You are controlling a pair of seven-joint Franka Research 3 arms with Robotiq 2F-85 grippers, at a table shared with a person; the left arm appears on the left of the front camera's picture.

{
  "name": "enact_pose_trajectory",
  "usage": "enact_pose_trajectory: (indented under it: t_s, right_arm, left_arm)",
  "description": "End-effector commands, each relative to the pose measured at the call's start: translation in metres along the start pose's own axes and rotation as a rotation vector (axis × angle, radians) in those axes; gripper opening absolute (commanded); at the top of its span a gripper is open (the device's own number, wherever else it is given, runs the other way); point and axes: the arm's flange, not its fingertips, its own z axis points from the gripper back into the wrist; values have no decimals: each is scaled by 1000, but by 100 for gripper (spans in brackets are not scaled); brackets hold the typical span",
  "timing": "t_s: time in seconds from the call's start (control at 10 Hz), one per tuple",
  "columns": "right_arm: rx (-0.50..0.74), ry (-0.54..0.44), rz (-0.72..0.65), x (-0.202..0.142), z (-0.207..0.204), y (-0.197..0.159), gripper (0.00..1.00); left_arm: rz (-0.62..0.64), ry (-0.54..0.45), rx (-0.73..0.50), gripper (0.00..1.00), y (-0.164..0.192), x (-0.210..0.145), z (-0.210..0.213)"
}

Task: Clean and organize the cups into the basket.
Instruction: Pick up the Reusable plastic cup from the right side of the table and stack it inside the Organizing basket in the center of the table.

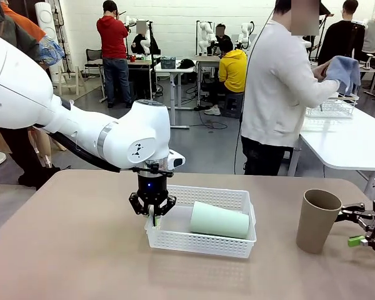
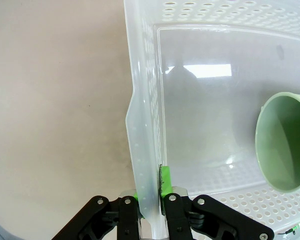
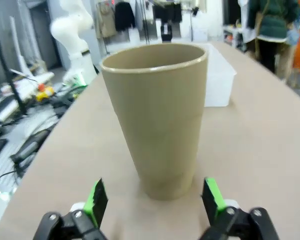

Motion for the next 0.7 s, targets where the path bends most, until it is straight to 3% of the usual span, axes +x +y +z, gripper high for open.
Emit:
enact_pose_trajectory:
  t_s: [0.0, 0.6]
  right_arm:
    - [21, 23, 72, -7, -21, -10, 100]
    - [128, 45, 89, -11, -77, -34, 100]
  left_arm:
    - [-1, -1, 0, 0, 1, 0, 0]
    - [-1, -1, 0, 0, 1, 0, 0]
